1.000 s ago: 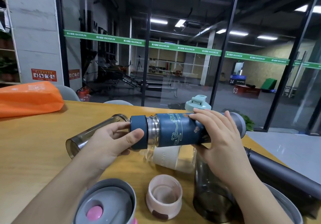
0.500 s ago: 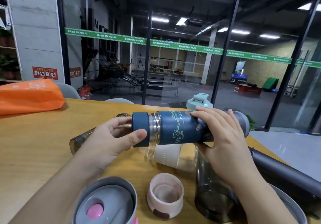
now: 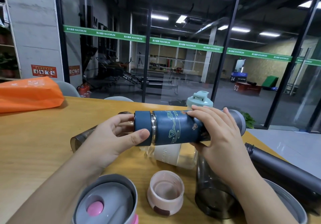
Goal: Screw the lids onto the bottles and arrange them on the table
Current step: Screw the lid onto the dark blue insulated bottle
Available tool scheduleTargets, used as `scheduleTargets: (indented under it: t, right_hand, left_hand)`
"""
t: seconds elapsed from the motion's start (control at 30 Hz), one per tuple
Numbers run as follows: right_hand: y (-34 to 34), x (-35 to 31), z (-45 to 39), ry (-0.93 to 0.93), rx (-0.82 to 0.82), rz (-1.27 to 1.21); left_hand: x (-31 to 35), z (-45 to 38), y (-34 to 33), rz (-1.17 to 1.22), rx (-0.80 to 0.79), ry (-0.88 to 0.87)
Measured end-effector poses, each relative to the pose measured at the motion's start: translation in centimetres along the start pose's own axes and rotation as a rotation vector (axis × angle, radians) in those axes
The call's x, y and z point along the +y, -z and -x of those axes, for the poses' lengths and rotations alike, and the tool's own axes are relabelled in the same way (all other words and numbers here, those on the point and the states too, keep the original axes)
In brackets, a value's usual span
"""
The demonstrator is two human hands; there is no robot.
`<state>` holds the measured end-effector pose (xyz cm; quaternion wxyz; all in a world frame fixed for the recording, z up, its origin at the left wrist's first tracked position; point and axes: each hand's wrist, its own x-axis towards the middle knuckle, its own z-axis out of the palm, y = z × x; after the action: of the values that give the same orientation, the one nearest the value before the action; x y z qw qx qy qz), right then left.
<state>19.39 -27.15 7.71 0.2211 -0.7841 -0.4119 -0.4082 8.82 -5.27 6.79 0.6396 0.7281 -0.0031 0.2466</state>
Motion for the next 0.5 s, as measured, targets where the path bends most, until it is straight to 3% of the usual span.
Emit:
scheduleTargets:
  t: [0.37, 0.5]
  right_hand:
    - [0.14, -0.05, -0.03, 0.038, 0.0, 0.026]
    - [0.07, 0.07, 0.03, 0.024, 0.004, 0.025]
  left_hand:
    - [0.07, 0.16, -0.24, -0.244, 0.043, -0.028]
    - [-0.19, 0.1, -0.29, -0.142, -0.032, -0.071]
